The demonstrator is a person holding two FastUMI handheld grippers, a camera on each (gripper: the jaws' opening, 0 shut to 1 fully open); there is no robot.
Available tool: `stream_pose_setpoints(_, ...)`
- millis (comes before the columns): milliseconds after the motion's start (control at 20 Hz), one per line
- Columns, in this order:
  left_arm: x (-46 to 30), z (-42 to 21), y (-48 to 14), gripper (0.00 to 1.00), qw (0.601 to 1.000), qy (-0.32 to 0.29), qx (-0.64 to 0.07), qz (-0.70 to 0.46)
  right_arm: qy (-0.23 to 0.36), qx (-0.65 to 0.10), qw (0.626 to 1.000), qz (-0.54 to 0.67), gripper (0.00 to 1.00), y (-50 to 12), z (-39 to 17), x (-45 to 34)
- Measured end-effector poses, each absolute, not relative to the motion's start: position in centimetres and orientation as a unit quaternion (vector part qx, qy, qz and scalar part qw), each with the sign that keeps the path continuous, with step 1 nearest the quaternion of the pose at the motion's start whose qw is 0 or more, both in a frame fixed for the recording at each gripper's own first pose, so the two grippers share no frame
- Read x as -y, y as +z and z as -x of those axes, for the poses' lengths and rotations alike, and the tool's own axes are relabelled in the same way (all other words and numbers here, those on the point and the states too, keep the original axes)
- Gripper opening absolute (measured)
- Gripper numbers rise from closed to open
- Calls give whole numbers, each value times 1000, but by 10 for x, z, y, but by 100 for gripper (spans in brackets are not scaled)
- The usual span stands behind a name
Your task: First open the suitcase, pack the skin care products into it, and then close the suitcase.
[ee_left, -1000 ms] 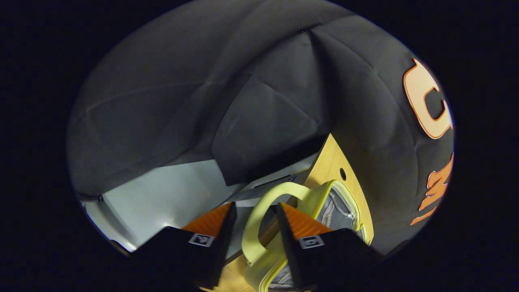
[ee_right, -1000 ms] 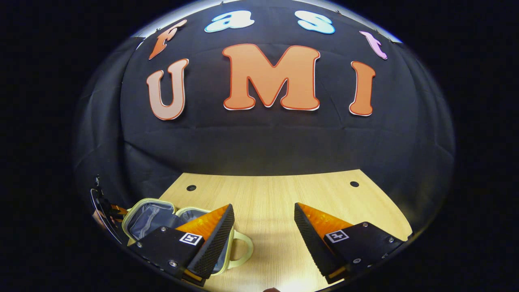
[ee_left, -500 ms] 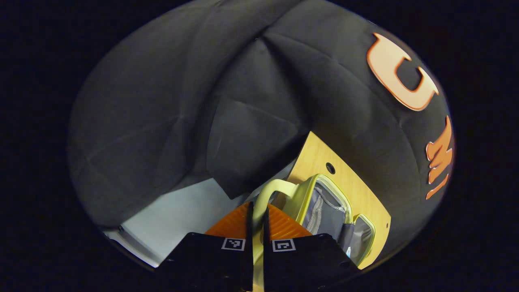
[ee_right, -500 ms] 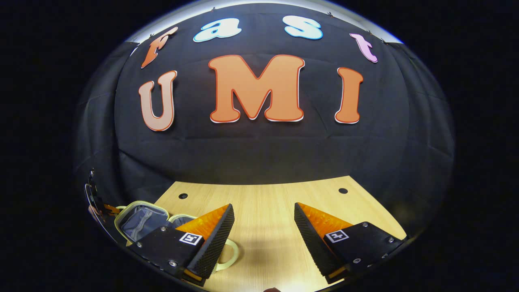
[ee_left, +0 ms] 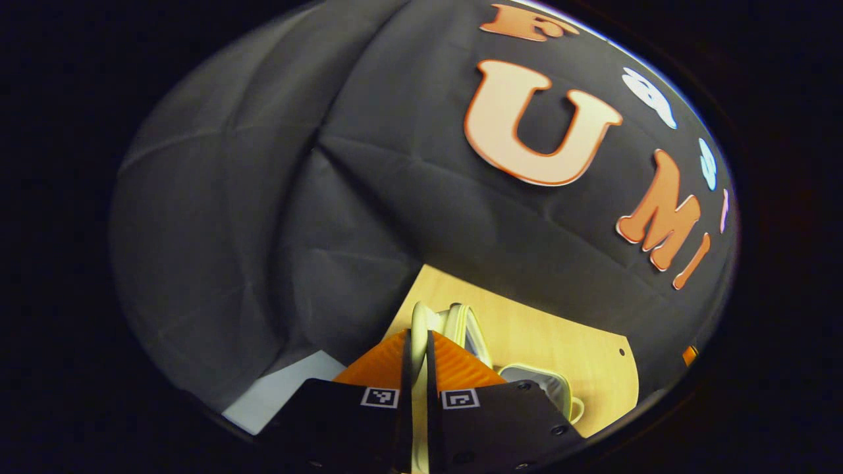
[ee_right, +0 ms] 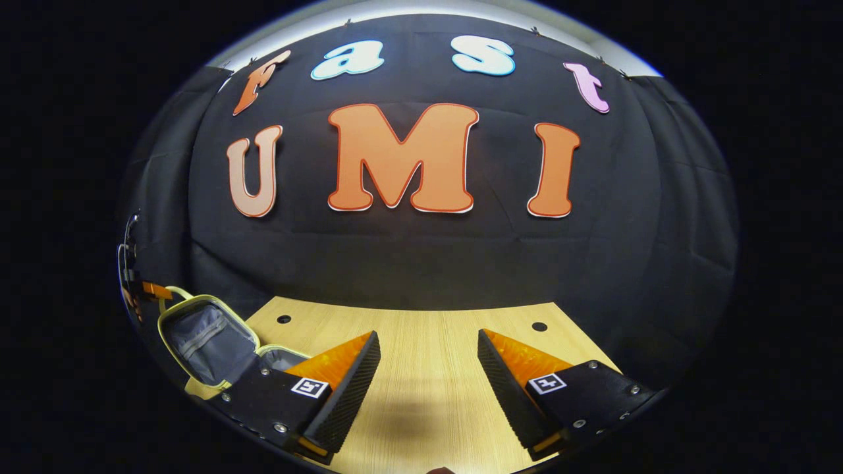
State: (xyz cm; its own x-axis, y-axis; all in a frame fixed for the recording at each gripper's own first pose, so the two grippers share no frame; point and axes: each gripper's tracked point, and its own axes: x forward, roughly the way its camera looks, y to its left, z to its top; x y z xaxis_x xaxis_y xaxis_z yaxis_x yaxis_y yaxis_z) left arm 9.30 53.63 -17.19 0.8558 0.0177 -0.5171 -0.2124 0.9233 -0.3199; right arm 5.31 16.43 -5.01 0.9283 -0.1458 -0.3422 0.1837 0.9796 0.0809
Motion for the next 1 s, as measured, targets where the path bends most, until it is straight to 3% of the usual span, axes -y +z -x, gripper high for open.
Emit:
stream_pose_setpoints(350, -452, -100, -117, 9, 960, 27, -222, 171, -68, -150, 984, -68, 95, -50, -57, -140)
stream_pose_setpoints(1000, -311, -97, -97, 10, 948, -55, -214, 227, -25, -159, 983, -88, 95, -72, -59, -127)
